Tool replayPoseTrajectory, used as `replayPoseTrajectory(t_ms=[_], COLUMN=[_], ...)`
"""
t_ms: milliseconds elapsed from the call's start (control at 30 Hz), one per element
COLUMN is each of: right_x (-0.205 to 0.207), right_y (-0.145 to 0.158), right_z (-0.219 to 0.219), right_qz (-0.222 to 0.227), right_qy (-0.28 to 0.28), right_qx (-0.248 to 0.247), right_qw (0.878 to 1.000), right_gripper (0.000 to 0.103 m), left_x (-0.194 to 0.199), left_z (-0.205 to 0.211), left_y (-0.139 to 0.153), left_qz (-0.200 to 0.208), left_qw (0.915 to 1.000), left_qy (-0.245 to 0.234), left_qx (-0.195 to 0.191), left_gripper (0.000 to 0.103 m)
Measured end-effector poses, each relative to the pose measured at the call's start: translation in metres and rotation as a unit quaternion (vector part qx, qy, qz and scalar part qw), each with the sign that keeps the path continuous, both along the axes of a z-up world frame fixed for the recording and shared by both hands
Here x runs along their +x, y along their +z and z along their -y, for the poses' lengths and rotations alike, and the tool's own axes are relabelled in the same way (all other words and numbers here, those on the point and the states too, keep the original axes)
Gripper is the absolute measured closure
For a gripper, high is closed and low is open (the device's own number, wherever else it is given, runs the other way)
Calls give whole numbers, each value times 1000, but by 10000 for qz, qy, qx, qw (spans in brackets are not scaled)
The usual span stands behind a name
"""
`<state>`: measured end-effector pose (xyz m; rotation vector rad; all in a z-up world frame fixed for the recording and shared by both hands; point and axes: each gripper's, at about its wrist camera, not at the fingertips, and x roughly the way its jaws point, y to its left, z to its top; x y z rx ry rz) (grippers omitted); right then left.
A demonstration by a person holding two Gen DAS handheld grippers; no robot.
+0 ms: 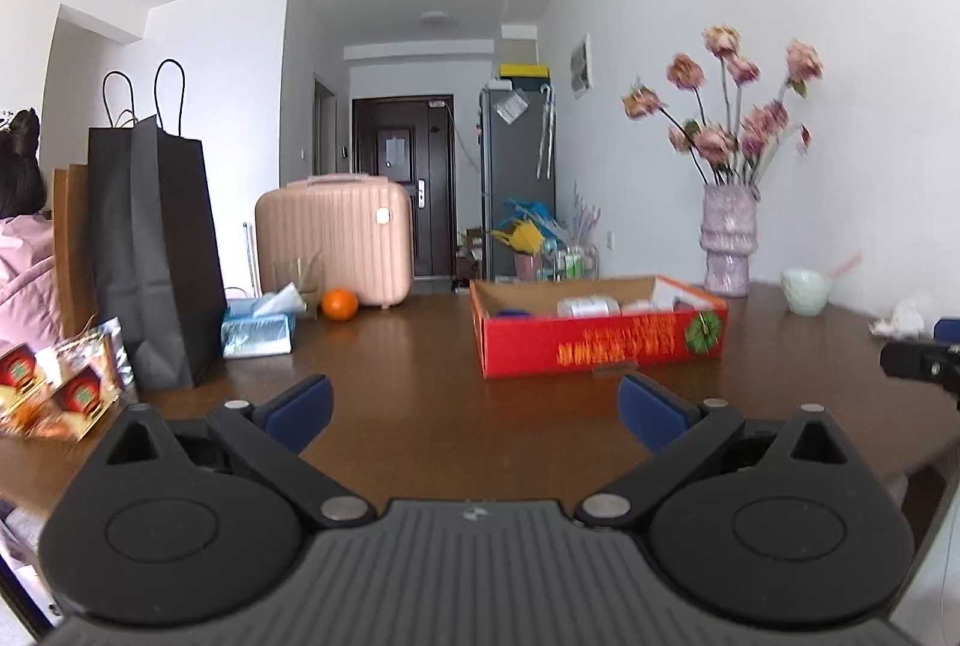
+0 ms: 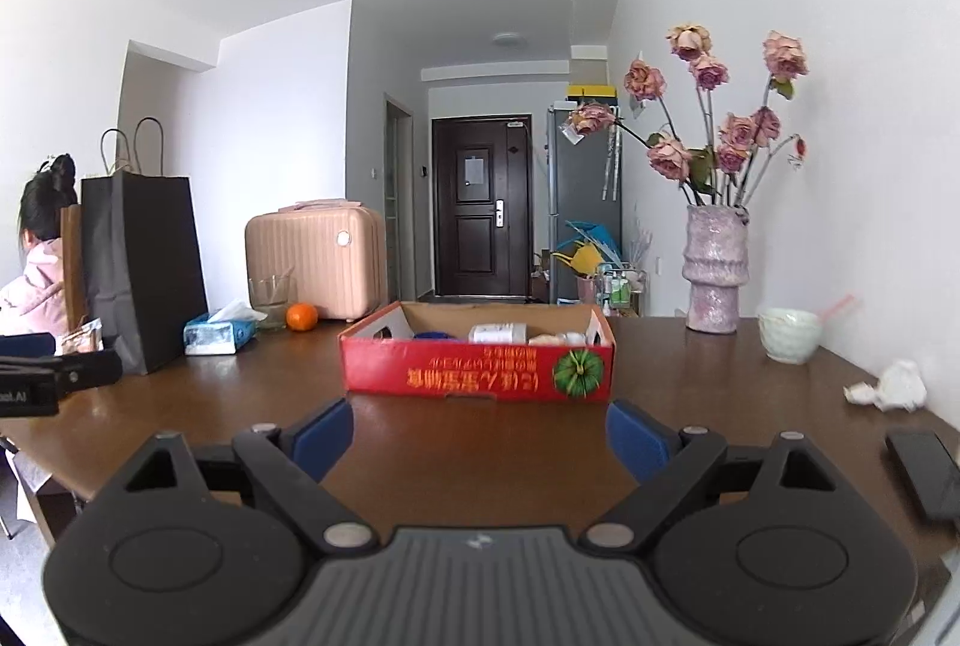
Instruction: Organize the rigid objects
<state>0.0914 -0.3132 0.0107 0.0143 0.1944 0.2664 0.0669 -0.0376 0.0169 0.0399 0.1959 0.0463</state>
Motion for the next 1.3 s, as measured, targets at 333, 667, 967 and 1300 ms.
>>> replayPoseTrajectory(t_ms=[333,667,967,1300], right_x=[-65,-69,-67,-68], right_y=[-26,7,6,5], right_z=[-18,-17,-15,-18], right_qz=[-112,90,92,89], right_qy=[14,138,51,107], right_qx=[-394,-79,-42,-103], right_qw=[9992,9998,9999,9998], right_gripper=[4,0,0,0], left_x=[-20,-31,-34,-35], left_z=[-2,-11,-6,-6], left_y=[3,17,18,18], left_qz=[-111,140,215,226], left_qw=[9980,9979,9987,9987], left_qy=[-145,-123,-113,-180], left_qx=[-599,-621,-452,-426], left_gripper=[0,0,0,0])
